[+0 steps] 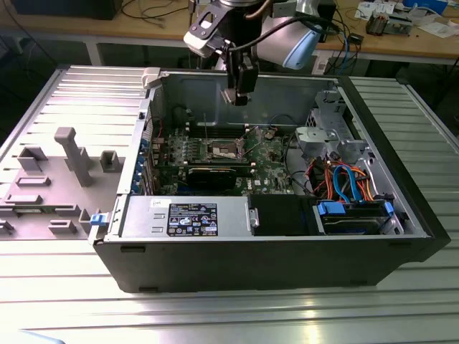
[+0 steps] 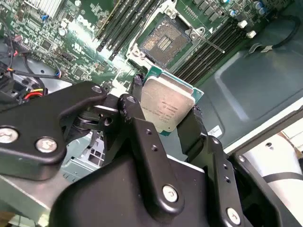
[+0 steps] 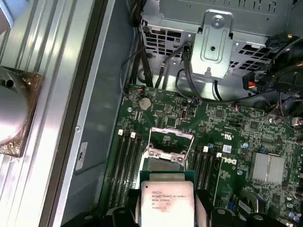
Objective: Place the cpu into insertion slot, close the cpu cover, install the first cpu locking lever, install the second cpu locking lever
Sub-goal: 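Place the cpu into insertion slot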
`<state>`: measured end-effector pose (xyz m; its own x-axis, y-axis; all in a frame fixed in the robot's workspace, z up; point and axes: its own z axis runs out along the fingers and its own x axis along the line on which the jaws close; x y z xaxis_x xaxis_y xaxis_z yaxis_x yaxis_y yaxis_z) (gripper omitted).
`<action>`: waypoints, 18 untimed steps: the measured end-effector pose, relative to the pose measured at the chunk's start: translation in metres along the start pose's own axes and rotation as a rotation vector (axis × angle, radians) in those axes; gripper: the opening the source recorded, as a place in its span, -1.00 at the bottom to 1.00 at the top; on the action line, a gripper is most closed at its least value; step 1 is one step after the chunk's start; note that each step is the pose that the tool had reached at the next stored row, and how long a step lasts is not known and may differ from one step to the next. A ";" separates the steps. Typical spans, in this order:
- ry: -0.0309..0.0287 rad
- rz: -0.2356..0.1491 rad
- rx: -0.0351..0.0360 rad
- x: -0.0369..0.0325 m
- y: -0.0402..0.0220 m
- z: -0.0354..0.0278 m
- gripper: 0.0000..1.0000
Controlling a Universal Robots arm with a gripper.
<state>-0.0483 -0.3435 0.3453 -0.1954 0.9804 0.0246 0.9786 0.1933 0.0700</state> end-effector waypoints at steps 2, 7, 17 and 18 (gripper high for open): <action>-0.0014 0.036 0.0048 0.0000 -0.0003 0.0011 0.09; -0.0027 0.075 0.0091 0.0002 -0.0014 0.0021 0.09; -0.0050 0.119 0.0106 0.0007 -0.0042 0.0034 0.09; -0.0051 0.119 0.0107 0.0007 -0.0042 0.0034 0.09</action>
<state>-0.0524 -0.3435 0.3416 -0.0775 0.9966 0.0271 0.9955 0.0759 0.0563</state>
